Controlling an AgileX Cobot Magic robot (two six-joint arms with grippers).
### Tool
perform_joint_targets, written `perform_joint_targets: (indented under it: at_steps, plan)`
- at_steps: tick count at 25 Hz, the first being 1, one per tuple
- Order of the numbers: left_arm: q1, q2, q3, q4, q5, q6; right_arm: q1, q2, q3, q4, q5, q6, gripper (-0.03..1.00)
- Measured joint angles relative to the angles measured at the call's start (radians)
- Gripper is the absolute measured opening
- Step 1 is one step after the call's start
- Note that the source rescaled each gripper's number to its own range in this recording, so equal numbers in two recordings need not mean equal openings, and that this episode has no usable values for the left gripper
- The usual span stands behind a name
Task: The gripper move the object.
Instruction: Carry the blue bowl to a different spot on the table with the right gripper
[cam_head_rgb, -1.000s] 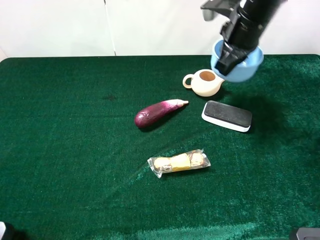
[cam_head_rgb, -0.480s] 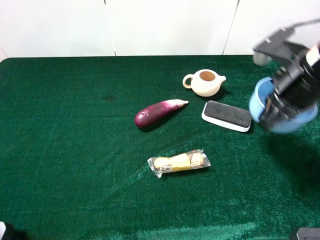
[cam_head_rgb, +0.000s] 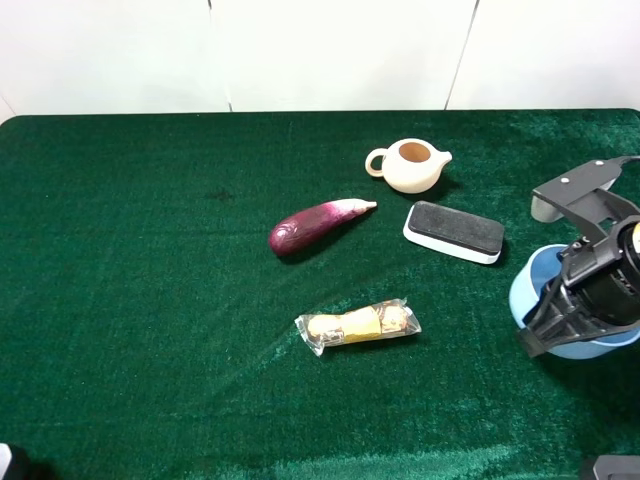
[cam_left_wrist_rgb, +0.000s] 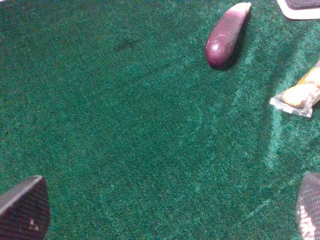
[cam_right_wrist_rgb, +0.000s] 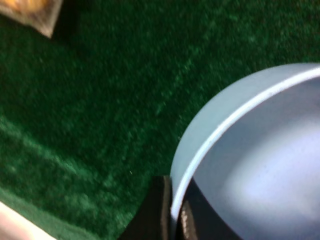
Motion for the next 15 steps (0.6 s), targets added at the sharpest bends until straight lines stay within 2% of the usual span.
perform_joint_targets:
  at_steps: [5,15]
  plan:
    - [0.000,0.000,0.000,0.000,0.000,0.000,0.004,0.026,0.012,-0.001,-0.055,0.053,0.00]
    - [0.000,0.000,0.000,0.000,0.000,0.000,0.004,0.260,0.012,0.036,-0.208,0.066,0.00]
